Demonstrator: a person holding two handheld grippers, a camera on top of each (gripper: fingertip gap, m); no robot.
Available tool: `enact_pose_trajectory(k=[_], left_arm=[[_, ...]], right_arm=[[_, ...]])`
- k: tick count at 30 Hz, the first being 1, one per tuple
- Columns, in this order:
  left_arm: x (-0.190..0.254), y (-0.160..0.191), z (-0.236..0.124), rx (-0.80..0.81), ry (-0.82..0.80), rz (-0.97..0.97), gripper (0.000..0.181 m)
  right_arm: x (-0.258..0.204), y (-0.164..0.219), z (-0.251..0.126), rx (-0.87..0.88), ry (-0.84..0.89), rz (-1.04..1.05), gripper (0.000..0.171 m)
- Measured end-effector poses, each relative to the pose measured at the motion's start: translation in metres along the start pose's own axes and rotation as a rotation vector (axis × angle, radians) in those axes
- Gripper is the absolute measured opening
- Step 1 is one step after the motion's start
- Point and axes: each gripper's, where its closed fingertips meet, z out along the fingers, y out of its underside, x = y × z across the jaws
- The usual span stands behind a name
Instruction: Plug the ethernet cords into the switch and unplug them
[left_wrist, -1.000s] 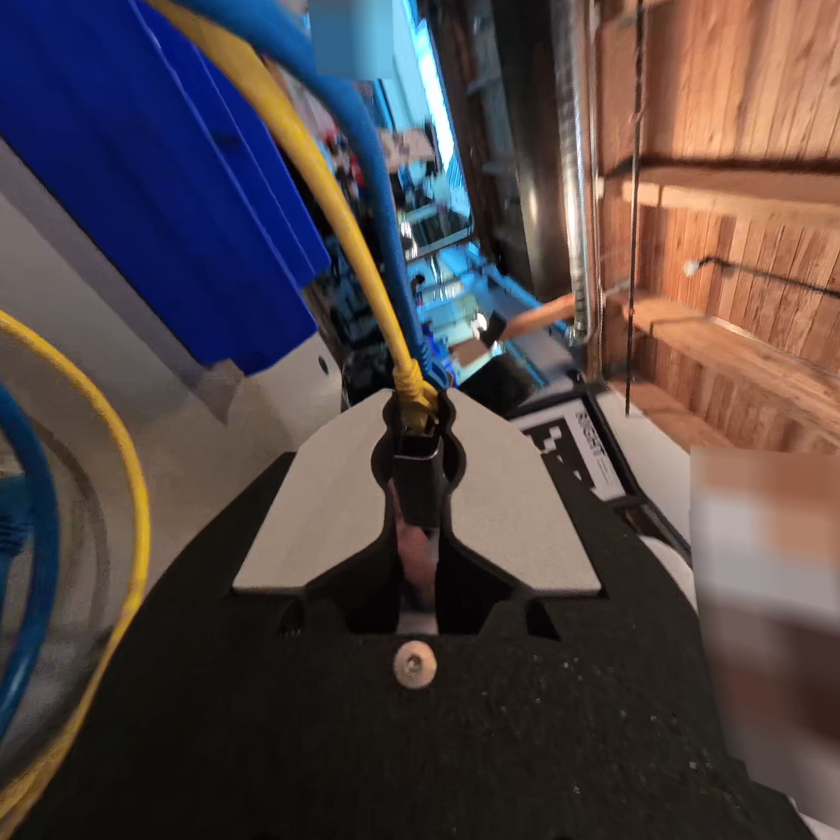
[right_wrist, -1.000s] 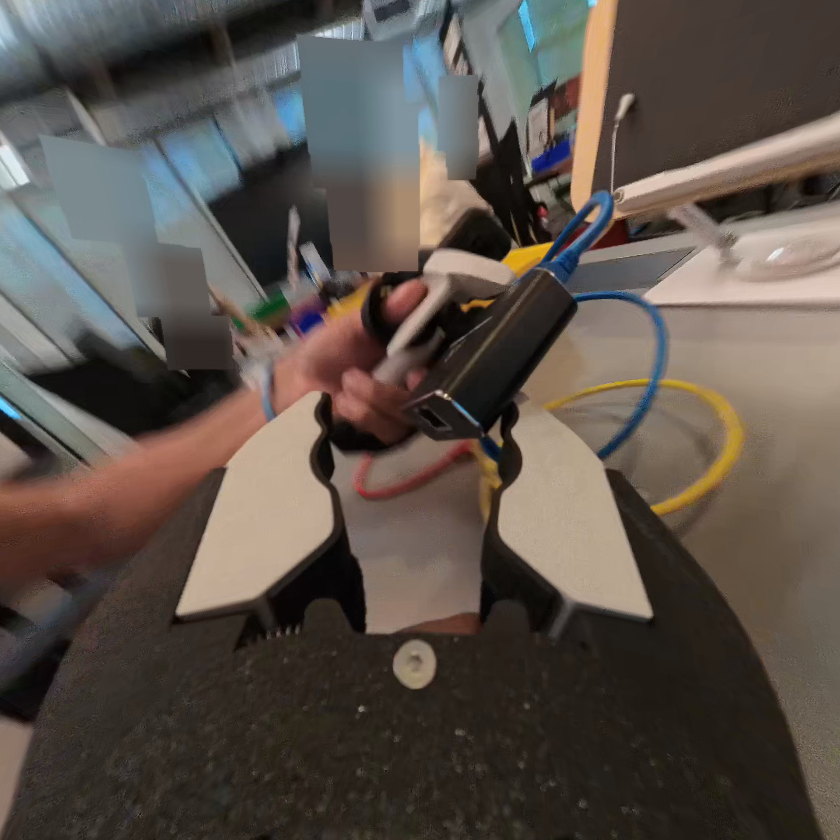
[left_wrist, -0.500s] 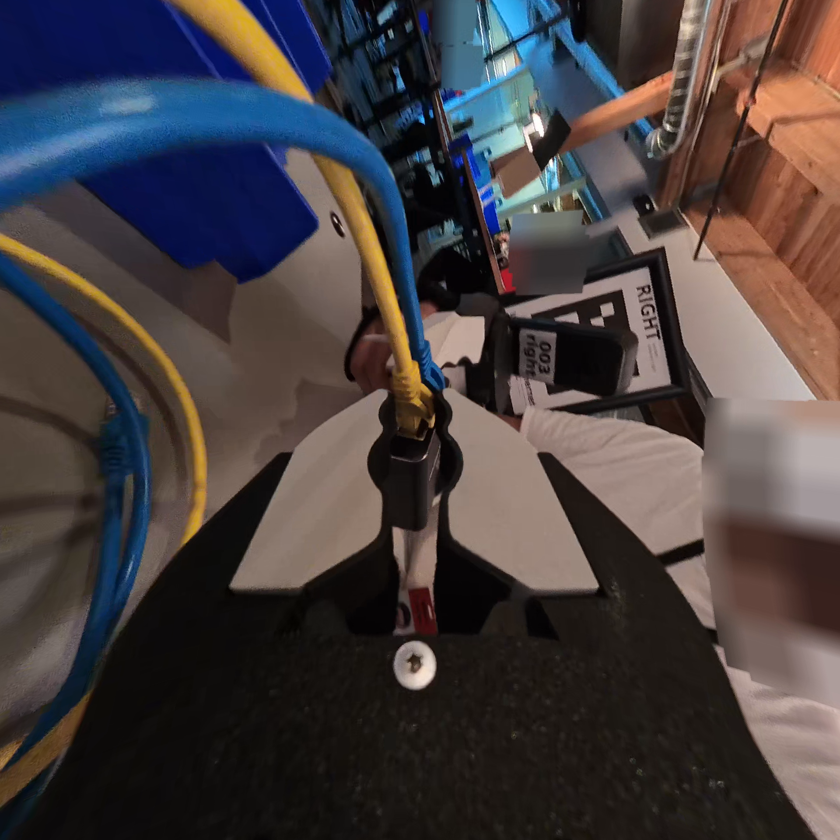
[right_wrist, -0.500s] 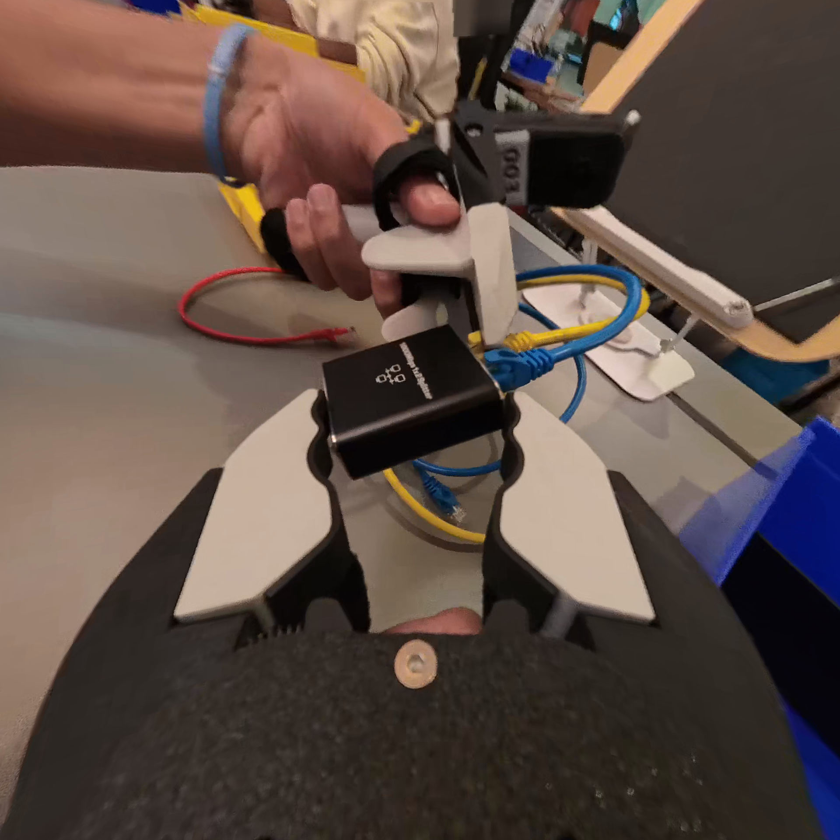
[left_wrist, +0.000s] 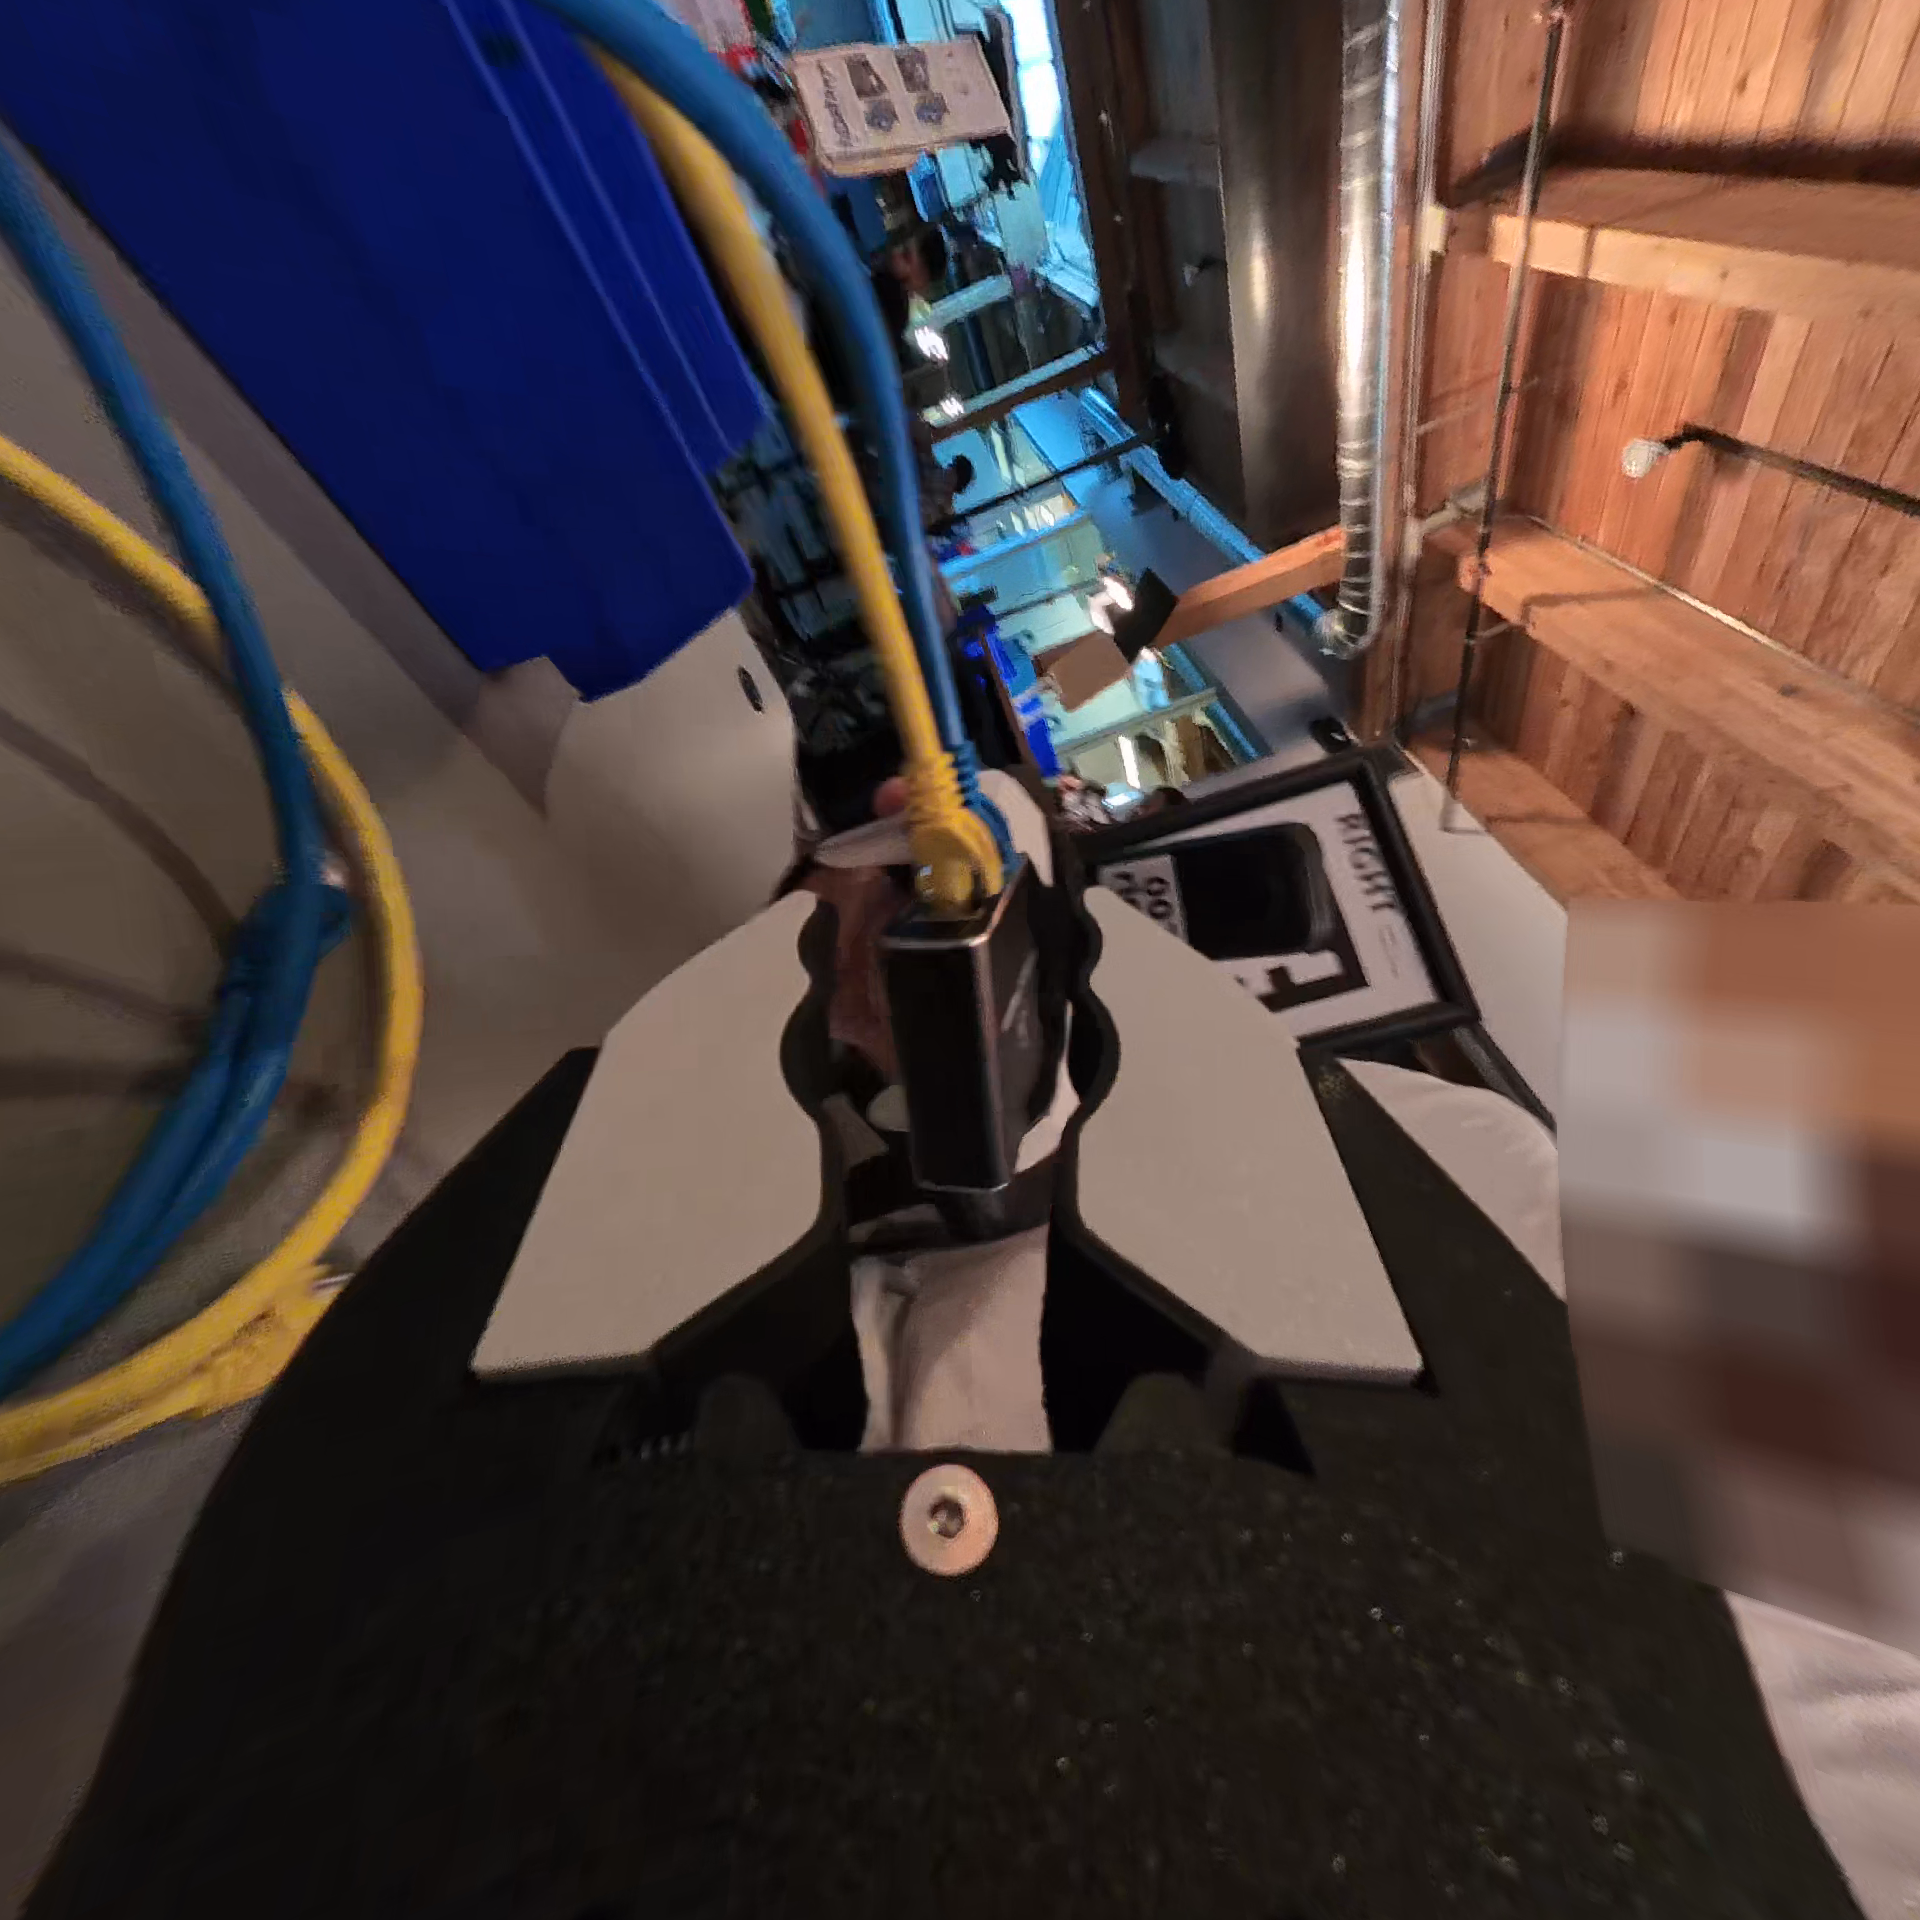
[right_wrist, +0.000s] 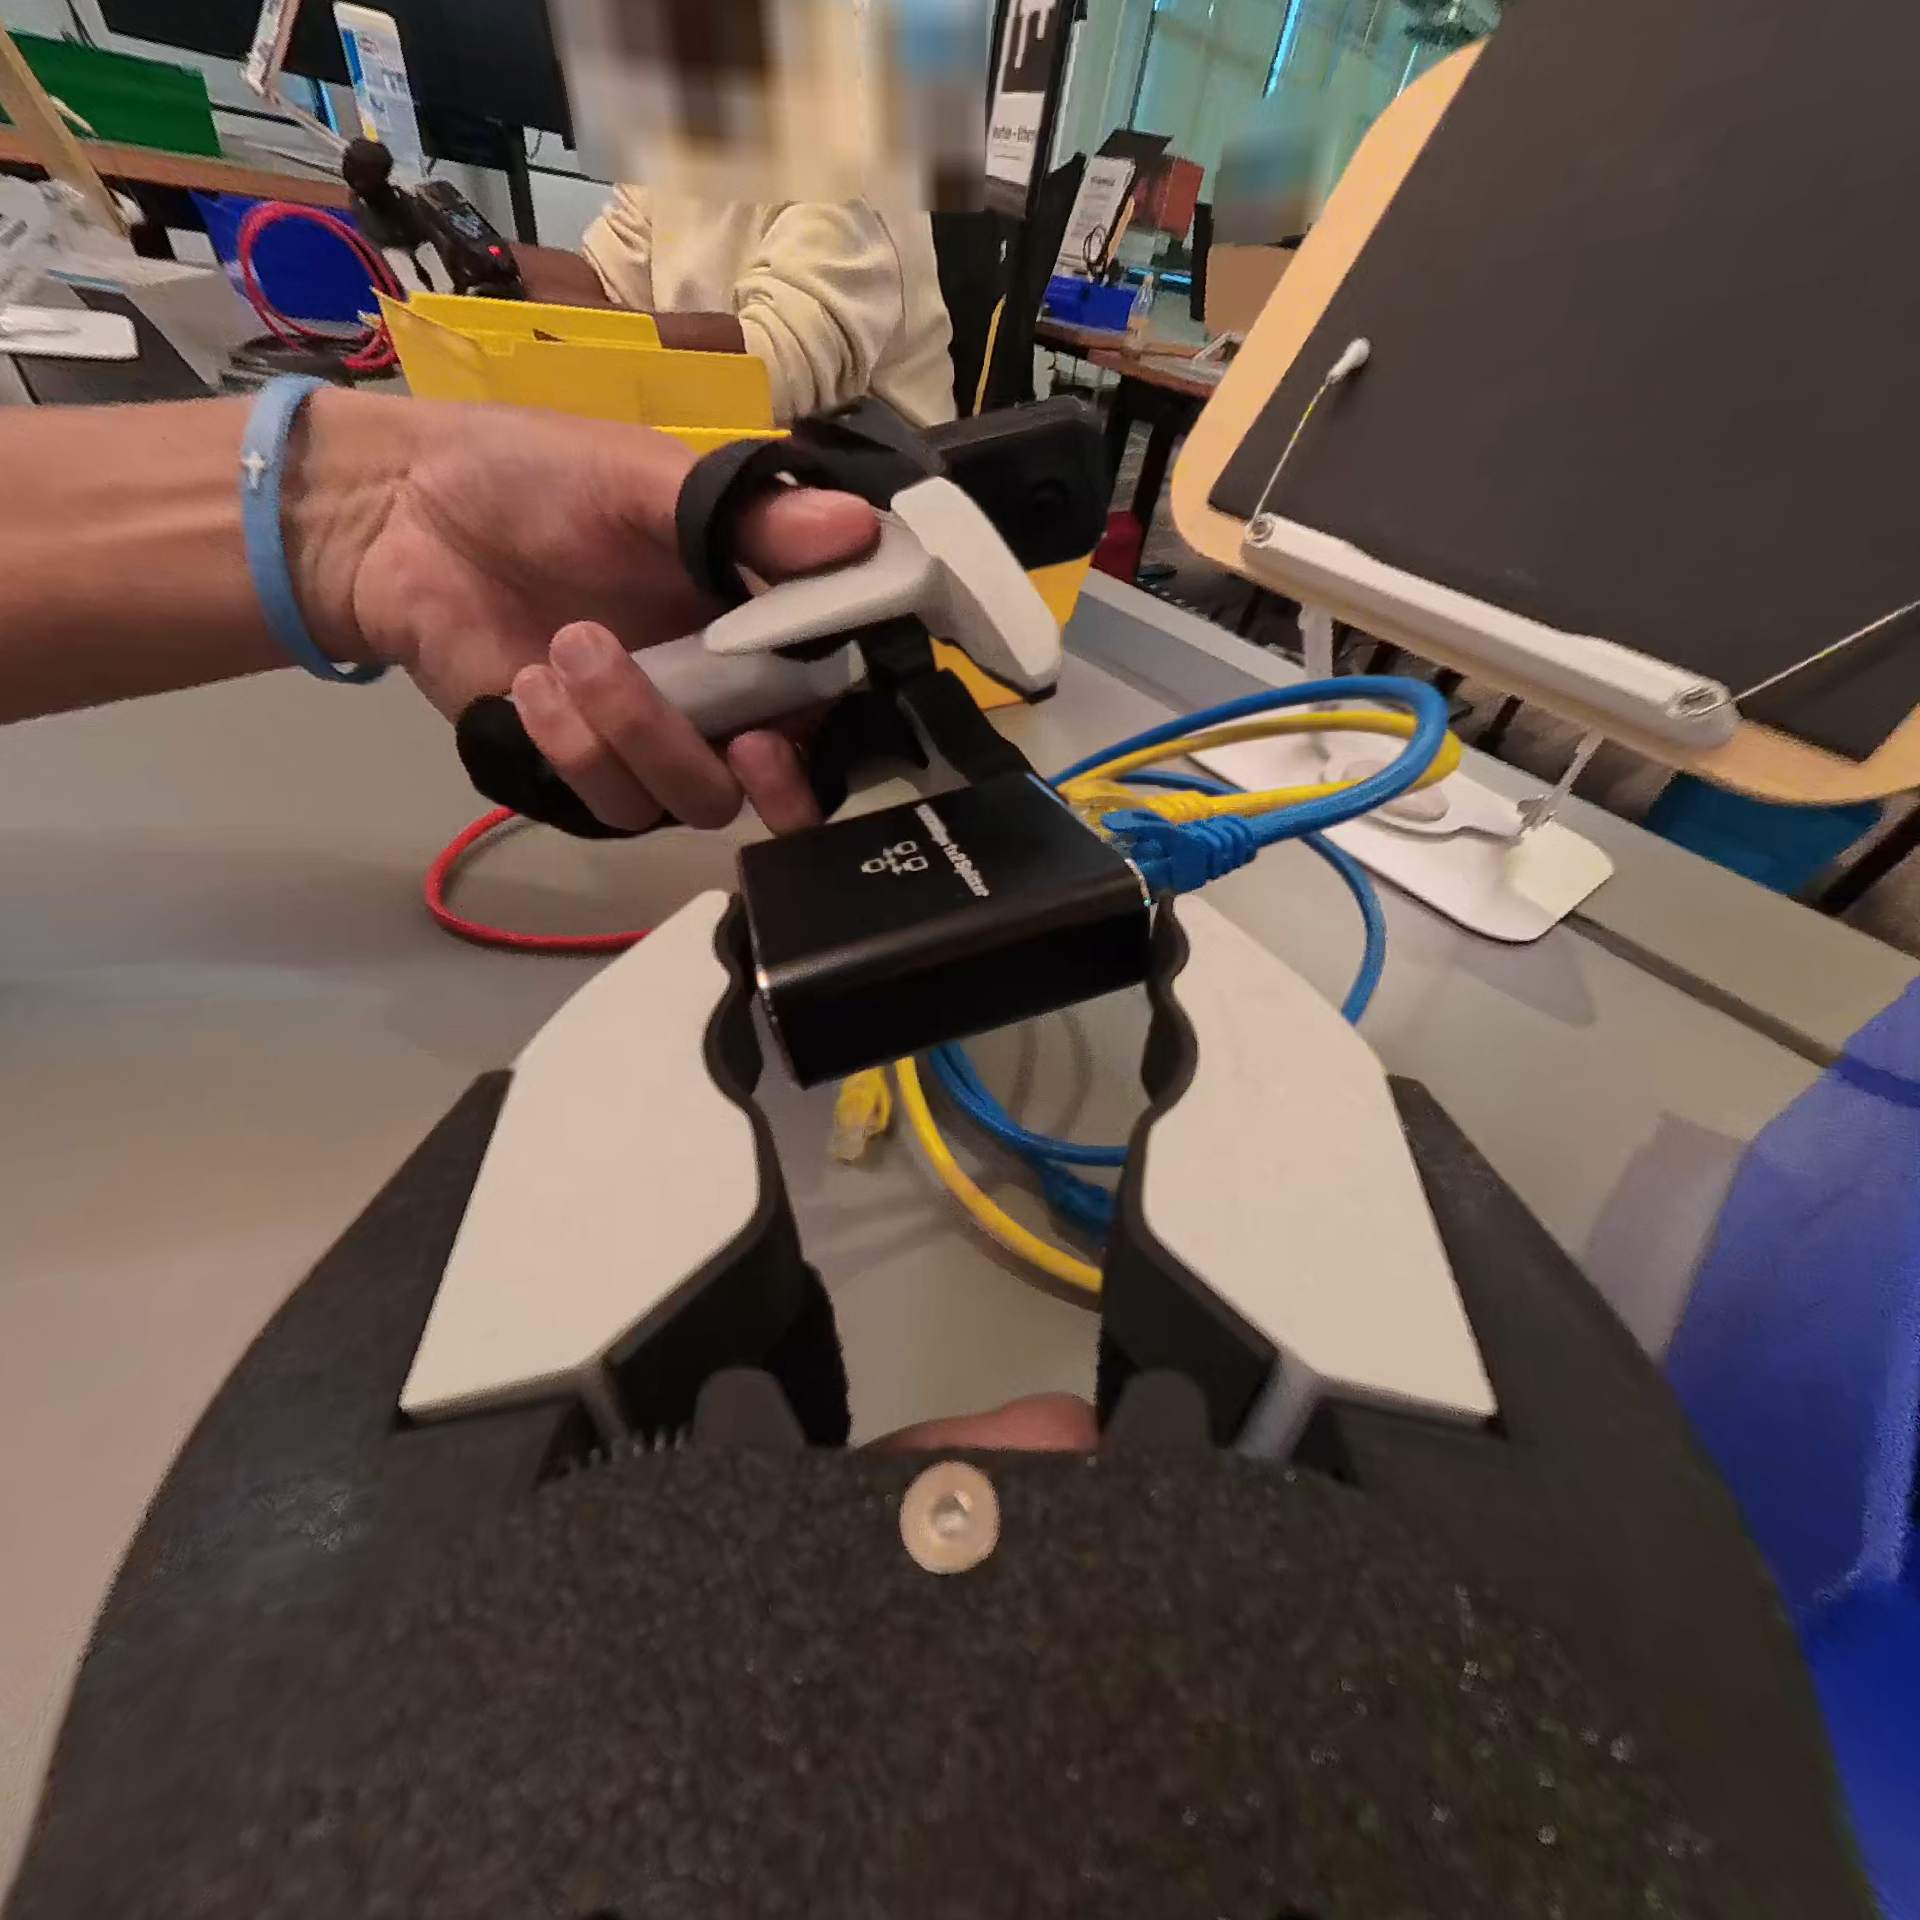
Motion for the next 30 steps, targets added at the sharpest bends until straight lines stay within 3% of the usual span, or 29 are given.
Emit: enact_pose_trajectory(k=[3,7,12,18,24,26,28,30], left_arm=[[-0.011,0.006,-0.004,0.002,-0.090,0.074,0.043],[0.003,0.023,0.012,-0.038,-0.009,0.063,0.037],[0.003,0.025,0.010,-0.030,0.069,-0.086,0.025],[-0.027,0.015,-0.011,0.016,-0.050,-0.241,0.025],[-0.016,0.020,0.007,-0.039,-0.046,-0.257,0.025],[-0.018,0.017,0.009,-0.012,-0.076,-0.250,0.025],[-0.016,0.014,0.006,0.001,-0.078,-0.220,0.026],[-0.004,0.005,-0.003,0.038,-0.029,-0.173,0.033]], right_arm=[[0.003,-0.003,-0.003,0.021,0.047,-0.027,0.071],[0.012,-0.010,-0.001,0.065,0.128,0.008,0.071],[0.006,-0.003,0.011,0.011,0.048,-0.028,0.069],[0.022,0.008,-0.007,-0.147,0.157,-0.559,0.064],[0.016,0.023,0.021,-0.258,0.153,-1.014,0.057],[0.023,0.017,0.027,-0.232,0.221,-1.105,0.042],[0.024,0.015,0.031,-0.205,0.199,-1.097,0.040],[0.035,0.010,0.030,-0.195,0.241,-1.066,0.025]])
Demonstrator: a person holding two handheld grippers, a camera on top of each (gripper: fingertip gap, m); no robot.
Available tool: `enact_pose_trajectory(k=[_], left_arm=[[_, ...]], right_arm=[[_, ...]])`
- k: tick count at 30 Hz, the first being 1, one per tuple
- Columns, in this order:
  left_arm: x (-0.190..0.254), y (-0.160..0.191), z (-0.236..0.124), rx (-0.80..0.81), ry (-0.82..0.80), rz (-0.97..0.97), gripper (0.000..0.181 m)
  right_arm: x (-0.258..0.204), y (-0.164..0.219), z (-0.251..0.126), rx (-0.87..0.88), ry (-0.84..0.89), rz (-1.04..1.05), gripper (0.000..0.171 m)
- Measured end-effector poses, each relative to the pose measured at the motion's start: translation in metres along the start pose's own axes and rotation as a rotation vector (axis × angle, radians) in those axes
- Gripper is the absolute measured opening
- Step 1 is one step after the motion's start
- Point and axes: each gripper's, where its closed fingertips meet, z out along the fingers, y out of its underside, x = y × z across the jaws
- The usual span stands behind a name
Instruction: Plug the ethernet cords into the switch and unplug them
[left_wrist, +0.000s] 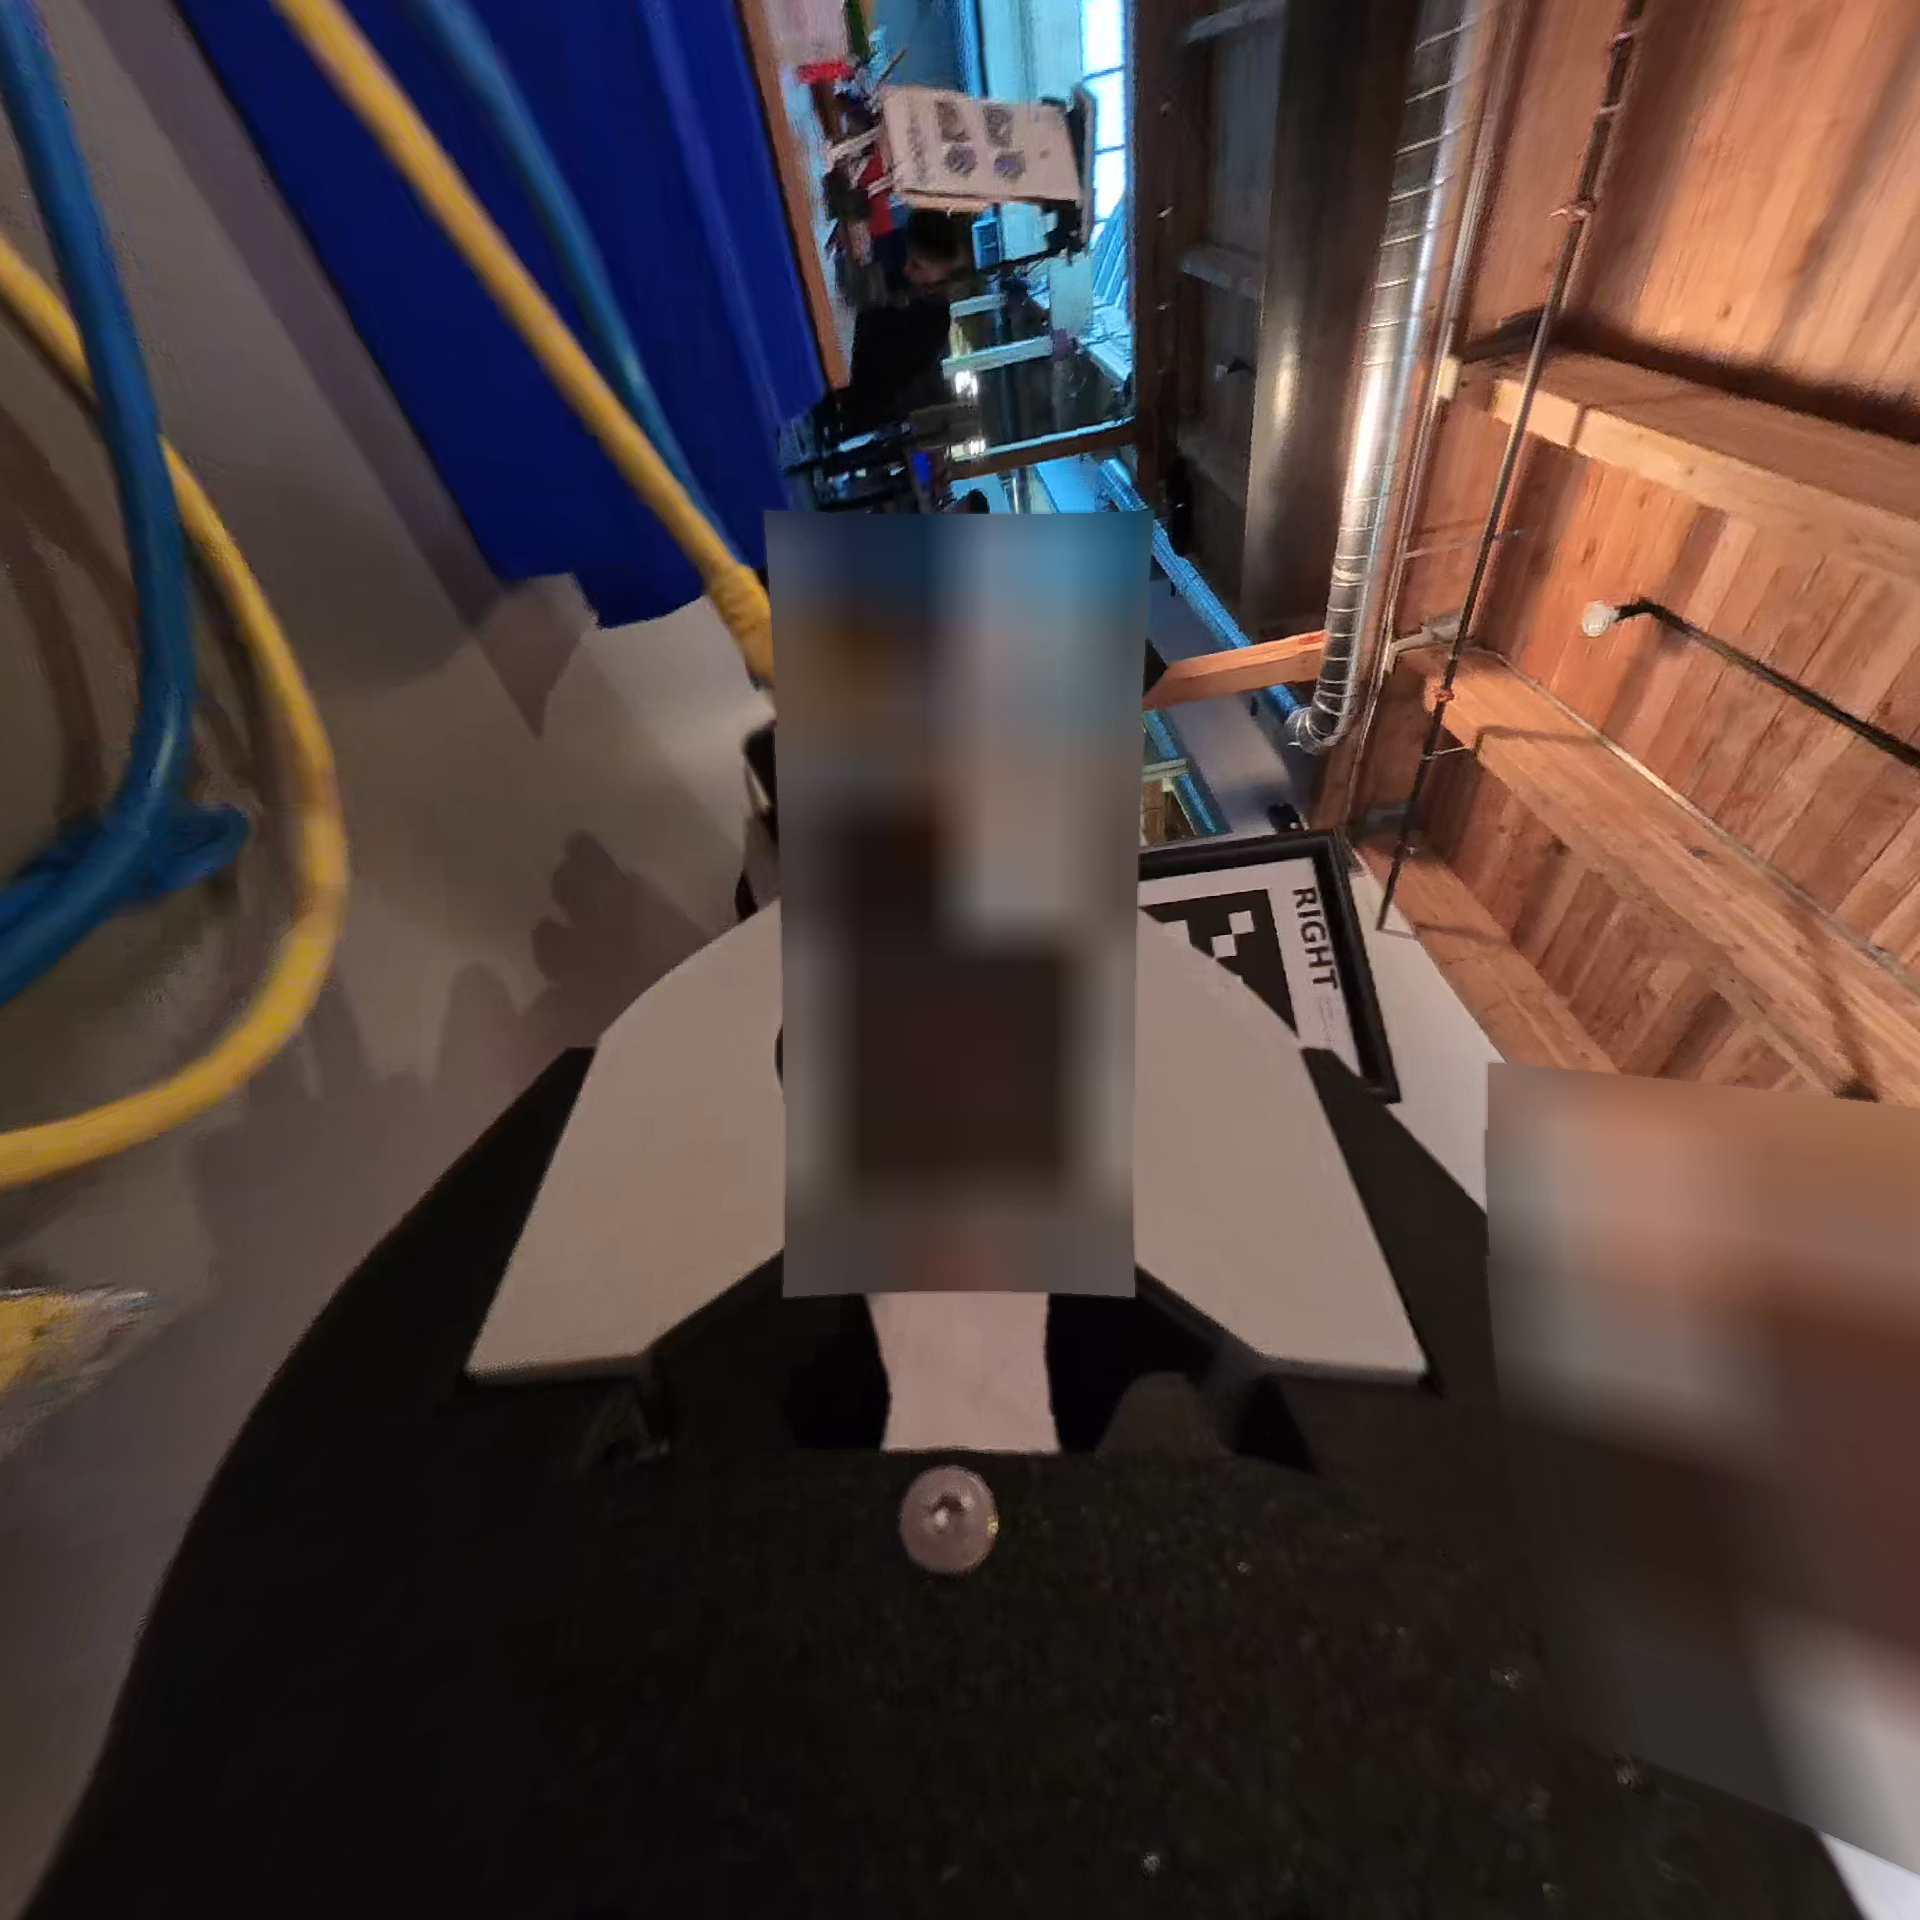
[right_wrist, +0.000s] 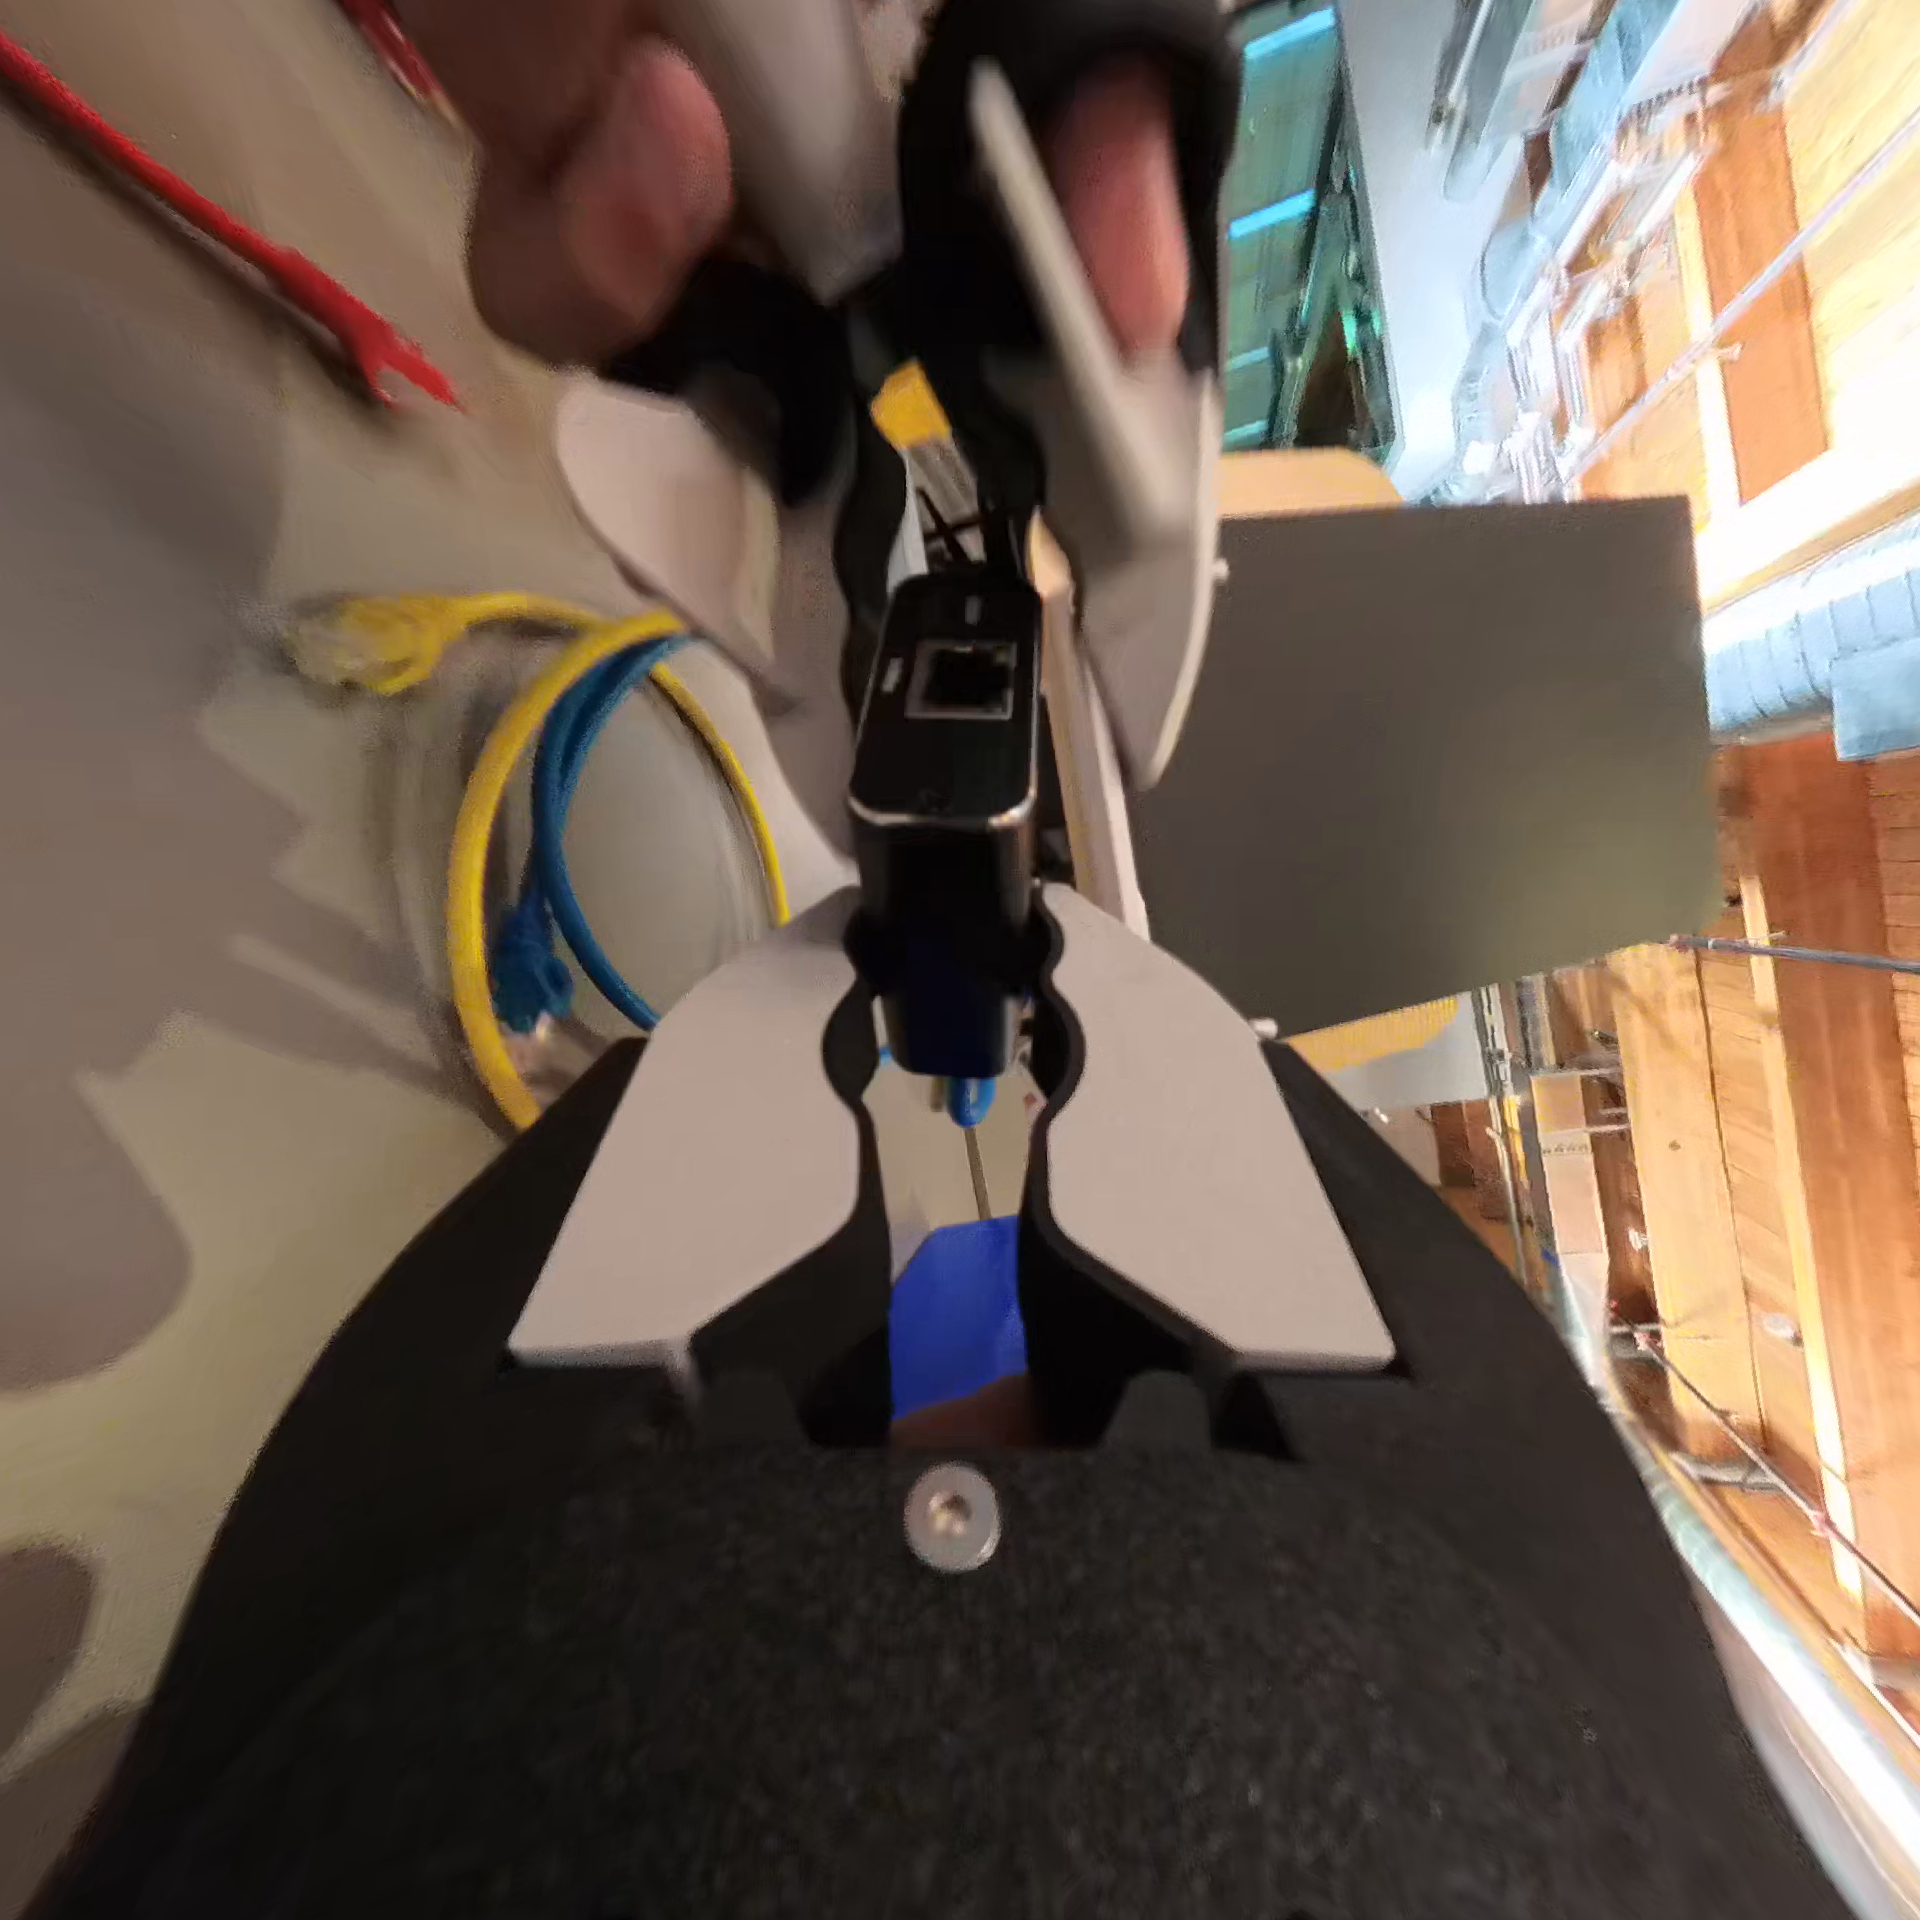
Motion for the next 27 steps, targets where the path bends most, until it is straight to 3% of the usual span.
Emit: enact_pose_trajectory(k=[4,6,8,10,16,24,27], left_arm=[[0.001,-0.014,-0.028,0.126,-0.138,0.246,0.038],[-0.001,-0.007,-0.027,0.091,-0.173,0.314,0.039],[-0.004,0.005,-0.017,0.029,-0.151,0.276,0.045],[-0.008,0.016,-0.007,-0.027,-0.116,0.199,0.037],[-0.020,0.012,0.007,0.076,-0.054,0.062,0.030],[-0.024,0.001,0.015,0.146,-0.063,0.047,0.030],[-0.018,0.006,0.015,0.111,-0.084,0.138,0.031]], right_arm=[[0.003,0.011,-0.001,0.012,-0.019,0.096,0.025],[0.000,0.010,-0.001,0.022,-0.015,0.096,0.025],[-0.004,0.003,0.000,0.056,-0.001,0.060,0.025],[-0.005,-0.004,0.000,0.070,0.047,-0.016,0.025],[-0.016,0.001,0.003,0.032,0.038,-0.093,0.026],[-0.016,0.012,0.006,0.010,0.047,-0.080,0.028],[-0.011,0.010,0.003,0.058,0.025,-0.031,0.026]])
